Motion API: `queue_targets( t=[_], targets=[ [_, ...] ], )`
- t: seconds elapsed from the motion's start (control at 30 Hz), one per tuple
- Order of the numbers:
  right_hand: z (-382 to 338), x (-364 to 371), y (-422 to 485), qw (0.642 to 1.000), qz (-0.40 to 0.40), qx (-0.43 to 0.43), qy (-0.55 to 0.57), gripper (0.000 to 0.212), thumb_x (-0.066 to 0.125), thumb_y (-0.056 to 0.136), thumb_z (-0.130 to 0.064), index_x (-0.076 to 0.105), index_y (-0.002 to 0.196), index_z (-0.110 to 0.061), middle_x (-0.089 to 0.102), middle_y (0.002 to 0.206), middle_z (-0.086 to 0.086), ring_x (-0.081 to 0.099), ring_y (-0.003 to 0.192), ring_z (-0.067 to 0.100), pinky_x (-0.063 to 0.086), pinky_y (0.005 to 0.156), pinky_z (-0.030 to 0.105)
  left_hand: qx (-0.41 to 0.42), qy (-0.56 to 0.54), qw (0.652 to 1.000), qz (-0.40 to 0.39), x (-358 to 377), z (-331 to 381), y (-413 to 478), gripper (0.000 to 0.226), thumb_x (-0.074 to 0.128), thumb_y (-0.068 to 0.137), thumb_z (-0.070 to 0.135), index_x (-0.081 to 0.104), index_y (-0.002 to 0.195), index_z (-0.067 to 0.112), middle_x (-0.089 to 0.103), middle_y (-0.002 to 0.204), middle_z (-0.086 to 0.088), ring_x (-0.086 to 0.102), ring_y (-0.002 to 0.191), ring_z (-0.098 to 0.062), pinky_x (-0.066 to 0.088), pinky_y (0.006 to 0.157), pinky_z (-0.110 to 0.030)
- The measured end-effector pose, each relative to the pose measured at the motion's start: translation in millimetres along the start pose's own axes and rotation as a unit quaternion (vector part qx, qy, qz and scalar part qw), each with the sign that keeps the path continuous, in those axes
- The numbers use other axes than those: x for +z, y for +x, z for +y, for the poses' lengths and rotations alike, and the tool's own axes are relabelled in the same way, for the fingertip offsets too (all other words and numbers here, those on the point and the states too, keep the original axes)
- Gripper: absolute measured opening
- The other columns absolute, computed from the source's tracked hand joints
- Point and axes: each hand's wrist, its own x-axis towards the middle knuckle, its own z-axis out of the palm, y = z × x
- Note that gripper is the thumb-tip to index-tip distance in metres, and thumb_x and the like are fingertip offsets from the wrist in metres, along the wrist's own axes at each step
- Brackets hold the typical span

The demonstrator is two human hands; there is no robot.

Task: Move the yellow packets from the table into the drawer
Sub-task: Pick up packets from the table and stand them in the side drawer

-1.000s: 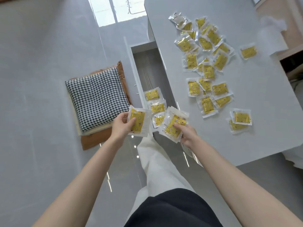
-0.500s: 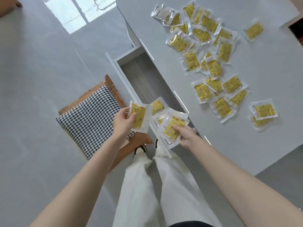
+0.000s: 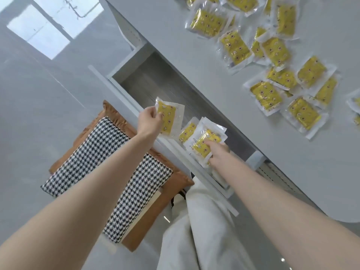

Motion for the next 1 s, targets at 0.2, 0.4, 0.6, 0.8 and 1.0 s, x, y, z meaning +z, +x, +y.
queue_targets(
  t=[0.2, 0.4, 0.6, 0.8, 1.0],
  targets=[
    [2, 34, 42, 1.000, -0.009, 0.001, 0.014, 0.052, 0.074, 0.081, -0.014, 0.050, 0.127, -0.006, 0.060, 0.126, 0.011, 0.058, 0.116, 0.030, 0.045, 0.102, 0.045, 0.034, 0.121, 0.992, -0.032, 37, -13, 73, 0.029, 0.047, 0.096, 0.012, 0.048, 0.073, 0.029, 0.055, 0.098, -0.002, 0.055, 0.089, -0.020, 0.049, 0.080, -0.033],
    [12, 43, 68, 0.999, 0.016, 0.001, -0.048, 0.036, 0.073, 0.084, -0.017, 0.050, 0.110, -0.010, 0.057, 0.109, 0.007, 0.054, 0.099, 0.024, 0.045, 0.085, 0.033, 0.047, 0.223, 0.972, -0.060, 62, -27, 108, 0.041, 0.041, 0.097, 0.004, 0.049, 0.136, 0.015, 0.055, 0.132, -0.005, 0.056, 0.105, -0.020, 0.045, 0.074, -0.025],
    [14, 45, 64, 0.977, 0.094, -0.081, -0.174, 0.038, 0.078, 0.077, -0.028, 0.044, 0.068, -0.014, 0.056, 0.077, 0.003, 0.050, 0.065, 0.018, 0.038, 0.054, 0.025, 0.037, 0.267, 0.962, -0.052, 73, -40, 119, 0.044, 0.042, 0.095, 0.000, 0.047, 0.137, 0.012, 0.050, 0.137, -0.009, 0.053, 0.119, -0.025, 0.046, 0.085, -0.027],
    [14, 49, 53, 0.954, 0.137, -0.132, -0.230, 0.027, 0.077, 0.079, -0.018, 0.057, 0.093, -0.007, 0.067, 0.099, 0.010, 0.062, 0.083, 0.024, 0.045, 0.064, 0.028, 0.078, 0.265, 0.960, -0.053, 67, -38, 106, 0.045, 0.049, 0.094, 0.007, 0.043, 0.139, 0.013, 0.040, 0.141, -0.011, 0.041, 0.130, -0.025, 0.031, 0.106, -0.030],
    [12, 31, 33, 0.968, 0.129, -0.110, -0.184, 0.030, 0.066, 0.085, -0.003, 0.055, 0.113, -0.008, 0.065, 0.105, 0.007, 0.058, 0.084, 0.019, 0.047, 0.070, 0.025, 0.202, 0.226, 0.953, 0.013, 40, -30, 63, 0.043, 0.051, 0.092, 0.003, 0.048, 0.134, 0.014, 0.041, 0.142, -0.006, 0.034, 0.133, -0.021, 0.022, 0.107, -0.023]
  ],
)
